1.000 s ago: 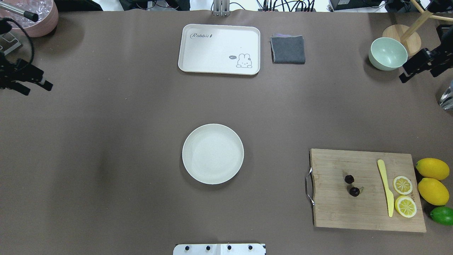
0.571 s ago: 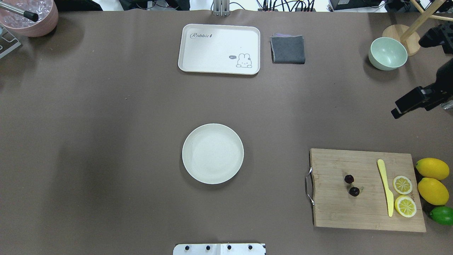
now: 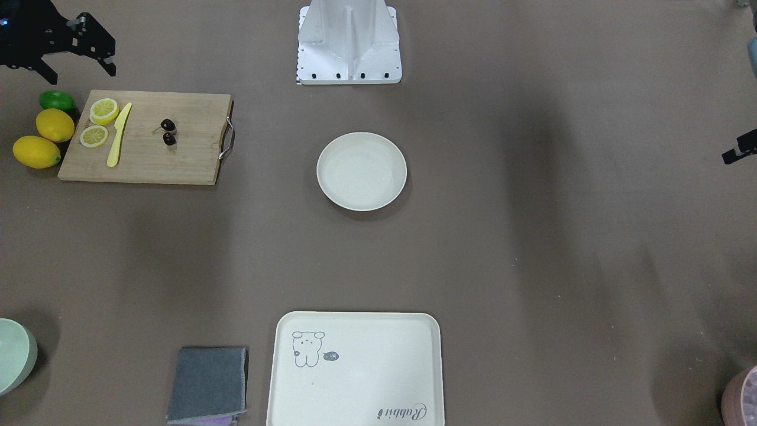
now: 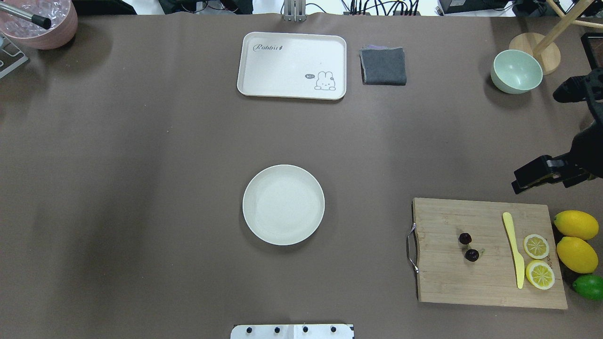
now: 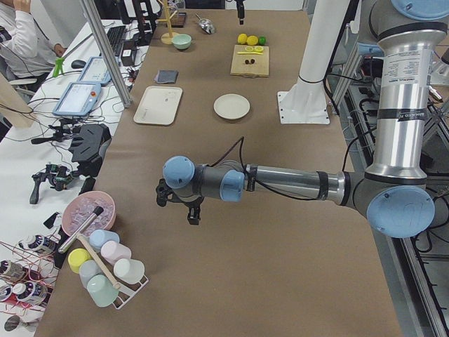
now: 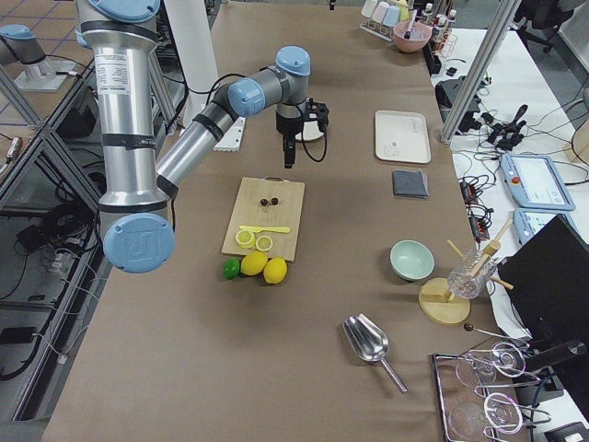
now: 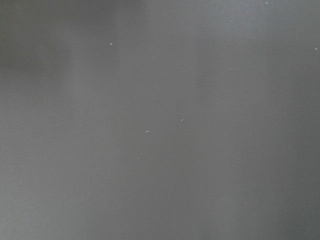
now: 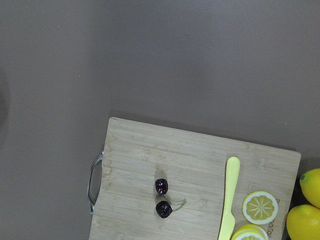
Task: Place red cherry on plate
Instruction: 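Move the right gripper over the dark red cherries on the cutting board, then lower the right gripper and grasp the cherry pair by the stems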
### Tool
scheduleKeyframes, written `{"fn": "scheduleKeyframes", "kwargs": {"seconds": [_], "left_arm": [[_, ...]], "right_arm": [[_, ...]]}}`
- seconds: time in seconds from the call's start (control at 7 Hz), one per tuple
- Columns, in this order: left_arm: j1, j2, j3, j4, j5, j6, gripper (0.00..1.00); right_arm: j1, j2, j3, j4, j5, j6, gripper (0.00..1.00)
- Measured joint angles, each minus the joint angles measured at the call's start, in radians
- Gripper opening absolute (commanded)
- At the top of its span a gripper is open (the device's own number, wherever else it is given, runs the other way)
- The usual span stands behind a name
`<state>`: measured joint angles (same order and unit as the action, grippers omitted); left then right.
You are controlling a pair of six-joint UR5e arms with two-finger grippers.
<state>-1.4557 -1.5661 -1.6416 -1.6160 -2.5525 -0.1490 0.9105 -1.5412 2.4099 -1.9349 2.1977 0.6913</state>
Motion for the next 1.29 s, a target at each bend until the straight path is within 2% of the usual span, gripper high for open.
{"fn": "scheduleKeyframes", "kwargs": {"seconds": [0.29,0.43,0.71,1.14,1.29], "left_arm": [[0.002,0.003,0.000,0.003,0.004,0.000,0.98],[0.004,-0.001,-0.001,0.009,0.004,-0.005,0.98],[0.005,-0.008,-0.003,0.023,0.004,-0.009,0.98],[0.007,-0.003,-0.010,0.054,0.003,-0.009,0.98],[0.006,0.002,-0.020,0.056,0.003,-0.010,0.98]], "right_arm": [[-0.130,-0.060,0.007,0.076,-0.122,0.107,1.00],[-0.190,-0.131,-0.012,0.203,-0.163,0.168,1.00],[-0.302,-0.199,-0.135,0.451,-0.233,0.275,0.99],[-0.426,-0.150,-0.337,0.601,-0.295,0.328,0.95],[-0.443,-0.173,-0.368,0.673,-0.302,0.335,0.93]]}}
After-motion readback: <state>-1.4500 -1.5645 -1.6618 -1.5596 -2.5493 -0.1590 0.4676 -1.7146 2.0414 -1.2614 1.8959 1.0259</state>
